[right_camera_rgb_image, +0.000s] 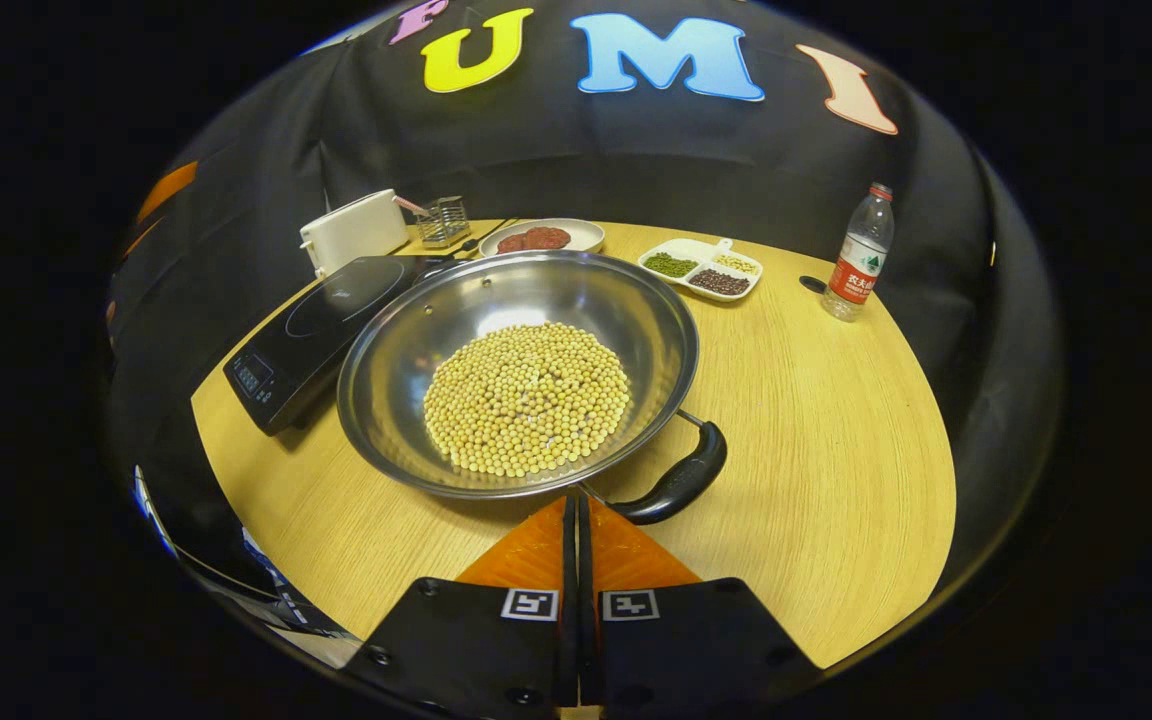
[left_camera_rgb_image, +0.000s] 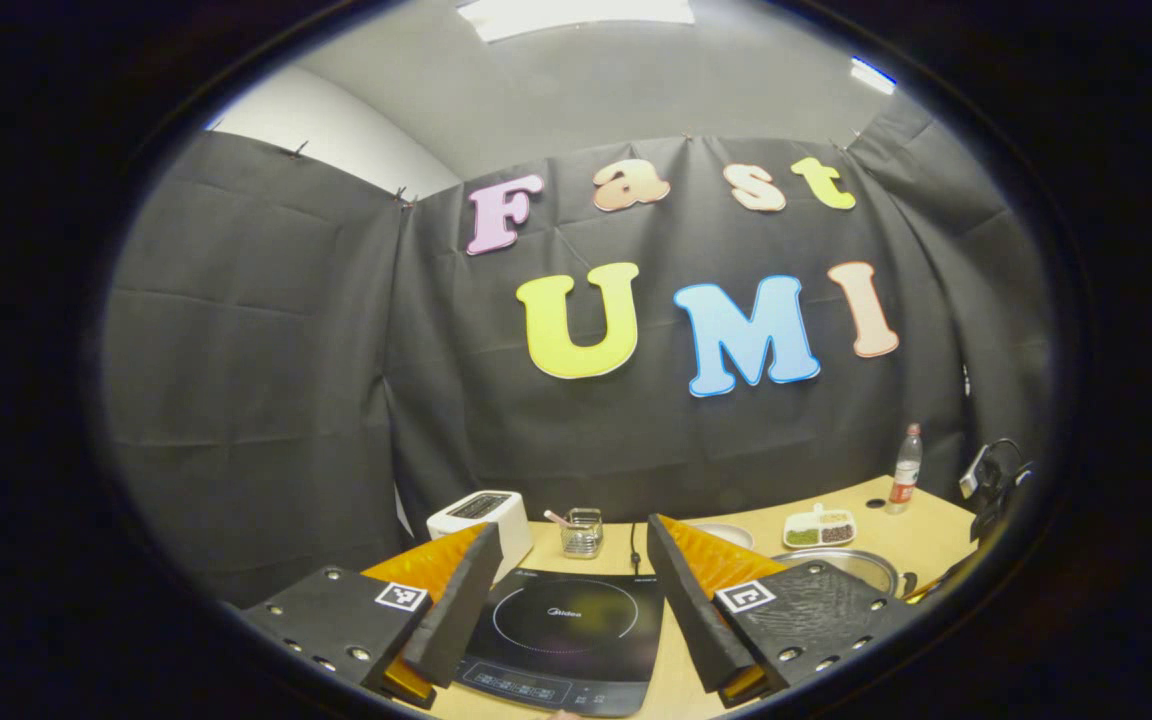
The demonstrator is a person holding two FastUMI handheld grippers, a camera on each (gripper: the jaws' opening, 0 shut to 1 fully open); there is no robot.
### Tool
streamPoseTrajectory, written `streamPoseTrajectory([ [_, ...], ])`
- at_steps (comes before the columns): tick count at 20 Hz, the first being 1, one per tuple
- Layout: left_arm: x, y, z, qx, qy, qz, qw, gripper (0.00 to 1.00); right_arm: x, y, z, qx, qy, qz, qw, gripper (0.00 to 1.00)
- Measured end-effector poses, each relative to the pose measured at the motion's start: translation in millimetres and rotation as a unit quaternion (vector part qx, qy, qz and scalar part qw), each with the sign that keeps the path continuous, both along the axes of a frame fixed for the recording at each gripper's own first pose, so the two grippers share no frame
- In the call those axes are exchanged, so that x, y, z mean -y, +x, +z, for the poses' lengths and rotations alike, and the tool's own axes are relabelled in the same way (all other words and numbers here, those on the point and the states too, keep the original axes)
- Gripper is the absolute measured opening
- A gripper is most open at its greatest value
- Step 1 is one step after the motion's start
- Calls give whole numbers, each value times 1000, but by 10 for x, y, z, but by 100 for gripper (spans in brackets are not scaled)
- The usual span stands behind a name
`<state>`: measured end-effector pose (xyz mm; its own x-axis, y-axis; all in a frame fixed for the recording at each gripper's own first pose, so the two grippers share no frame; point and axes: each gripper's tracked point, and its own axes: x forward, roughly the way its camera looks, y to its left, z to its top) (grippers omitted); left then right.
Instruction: First push the handle of the pot to place it horizontally, then grasp the pot with both hands and set it on the induction cooktop.
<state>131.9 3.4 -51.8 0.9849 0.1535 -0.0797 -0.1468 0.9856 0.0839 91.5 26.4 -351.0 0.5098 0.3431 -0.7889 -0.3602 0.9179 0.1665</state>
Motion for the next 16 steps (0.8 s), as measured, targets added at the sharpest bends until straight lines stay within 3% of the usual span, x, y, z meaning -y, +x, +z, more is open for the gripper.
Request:
streamPoseTrajectory([
  [16,223,129,-160,-16,3,18,1000,88,319,440,-90,5,4,-16,1000,2],
])
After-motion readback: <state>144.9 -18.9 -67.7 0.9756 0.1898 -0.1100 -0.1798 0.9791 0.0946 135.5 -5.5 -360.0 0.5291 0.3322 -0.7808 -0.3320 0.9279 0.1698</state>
